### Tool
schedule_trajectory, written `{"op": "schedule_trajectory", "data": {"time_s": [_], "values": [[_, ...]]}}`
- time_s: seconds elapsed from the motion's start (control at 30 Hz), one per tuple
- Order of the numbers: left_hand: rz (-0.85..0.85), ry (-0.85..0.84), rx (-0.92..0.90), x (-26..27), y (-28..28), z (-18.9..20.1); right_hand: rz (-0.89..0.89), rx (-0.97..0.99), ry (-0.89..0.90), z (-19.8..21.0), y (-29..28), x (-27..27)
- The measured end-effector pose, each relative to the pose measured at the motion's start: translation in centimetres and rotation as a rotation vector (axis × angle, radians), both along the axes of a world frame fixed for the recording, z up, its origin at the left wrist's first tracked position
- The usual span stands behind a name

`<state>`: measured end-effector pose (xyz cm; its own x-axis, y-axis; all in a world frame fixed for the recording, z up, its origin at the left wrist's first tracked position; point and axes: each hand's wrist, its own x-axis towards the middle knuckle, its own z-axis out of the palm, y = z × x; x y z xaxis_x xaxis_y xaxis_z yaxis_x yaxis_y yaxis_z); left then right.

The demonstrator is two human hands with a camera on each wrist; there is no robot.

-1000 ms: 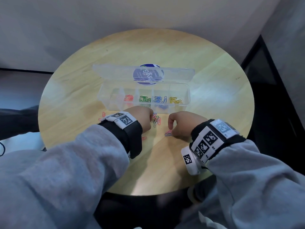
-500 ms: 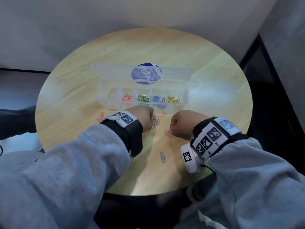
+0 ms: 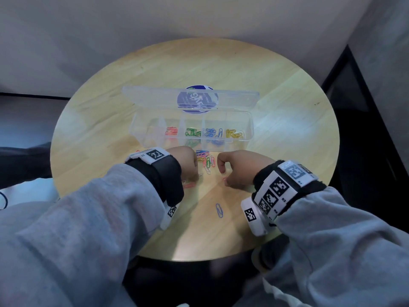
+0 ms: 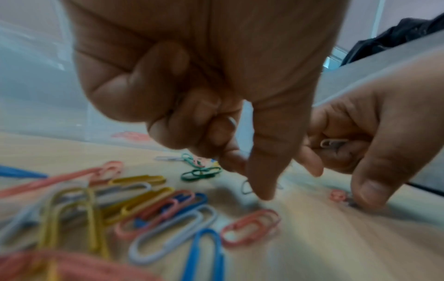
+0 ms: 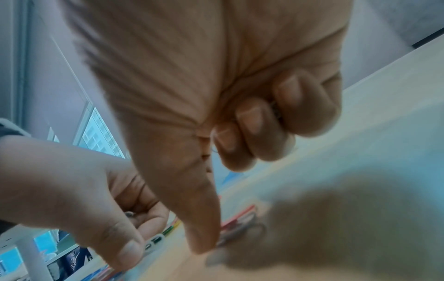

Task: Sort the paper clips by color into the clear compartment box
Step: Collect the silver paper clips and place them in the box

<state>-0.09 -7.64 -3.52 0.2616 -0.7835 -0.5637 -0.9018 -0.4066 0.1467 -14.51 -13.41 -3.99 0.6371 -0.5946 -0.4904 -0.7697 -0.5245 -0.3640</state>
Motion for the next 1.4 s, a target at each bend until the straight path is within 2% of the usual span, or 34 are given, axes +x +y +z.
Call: {"op": "schedule_trajectory", "data": {"time_s": [0.1,0.27,0.33,0.53,0.67,0.87,1.0,1.17,1.4], "values": [[0.072,0.119,-0.015,0.6,0.5,0.3,0.029,-0.001,0.018,0.0,0.0,0.0],[0.322,0.548,-0.069,1.4,0.7,1.2,0.050,0.011,0.055,0.2,-0.1,0.0],[0.411,0.653,-0.119,1.5,0.7,1.3,0.047,0.007,0.054,0.2,-0.1,-0.1],[0.459,0.744,-0.217,1.0,0.5,1.6,0.089,-0.024,0.094,0.4,0.0,0.1],[0.463,0.810,-0.182,0.4,0.5,1.9,0.109,-0.035,0.110,0.5,0.1,0.3],[0.483,0.697,-0.132,0.6,0.4,1.9,0.003,-0.003,0.014,0.9,-1.1,-1.1],[0.290,0.503,-0.109,0.8,0.3,1.7,-0.015,0.007,0.011,2.1,-1.9,-2.3],[0.056,0.193,-0.173,0.2,0.5,0.9,-0.005,-0.014,0.092,0.4,-0.9,-1.9],[-0.116,0.038,-0.145,-0.5,0.1,0.4,-0.025,-0.040,0.022,-0.3,-1.1,-1.5]]}}
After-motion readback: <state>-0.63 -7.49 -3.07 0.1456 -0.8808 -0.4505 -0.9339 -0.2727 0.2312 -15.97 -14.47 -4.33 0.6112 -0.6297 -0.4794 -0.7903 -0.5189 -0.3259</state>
